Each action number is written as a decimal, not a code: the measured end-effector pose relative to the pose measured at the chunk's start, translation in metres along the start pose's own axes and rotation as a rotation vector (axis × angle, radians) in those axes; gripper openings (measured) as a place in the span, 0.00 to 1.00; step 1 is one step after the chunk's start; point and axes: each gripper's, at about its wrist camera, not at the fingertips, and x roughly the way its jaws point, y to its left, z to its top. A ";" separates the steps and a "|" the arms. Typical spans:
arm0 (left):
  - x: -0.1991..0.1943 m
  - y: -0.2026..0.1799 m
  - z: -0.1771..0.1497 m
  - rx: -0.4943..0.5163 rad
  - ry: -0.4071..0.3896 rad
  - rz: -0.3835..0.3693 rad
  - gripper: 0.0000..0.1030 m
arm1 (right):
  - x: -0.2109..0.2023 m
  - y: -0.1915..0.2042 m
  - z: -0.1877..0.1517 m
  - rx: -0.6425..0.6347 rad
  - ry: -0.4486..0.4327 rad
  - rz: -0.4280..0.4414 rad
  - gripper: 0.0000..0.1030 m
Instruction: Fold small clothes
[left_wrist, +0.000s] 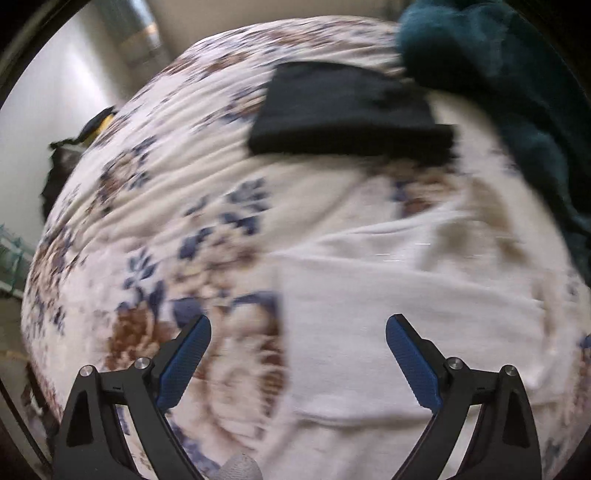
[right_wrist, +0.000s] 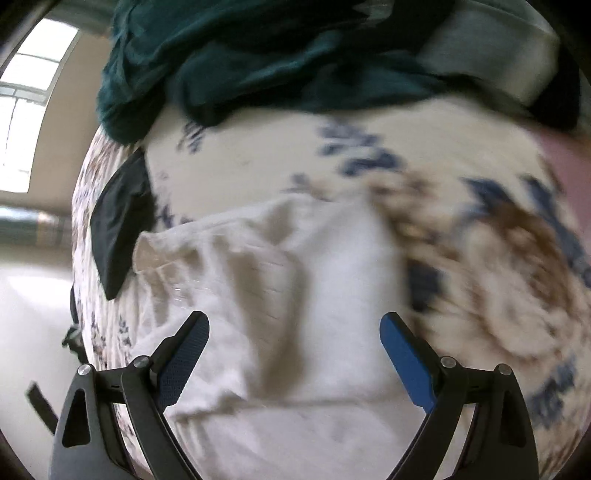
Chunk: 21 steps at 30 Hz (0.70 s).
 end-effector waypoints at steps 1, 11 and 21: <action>0.009 0.004 0.000 -0.008 0.013 0.014 0.94 | 0.007 0.012 0.005 -0.023 0.002 -0.004 0.92; 0.058 0.007 0.000 0.012 0.097 0.003 0.94 | 0.044 0.035 0.005 -0.178 -0.019 -0.319 0.07; 0.059 0.006 0.001 0.020 0.101 -0.011 0.94 | -0.015 -0.050 -0.010 0.163 -0.085 -0.137 0.63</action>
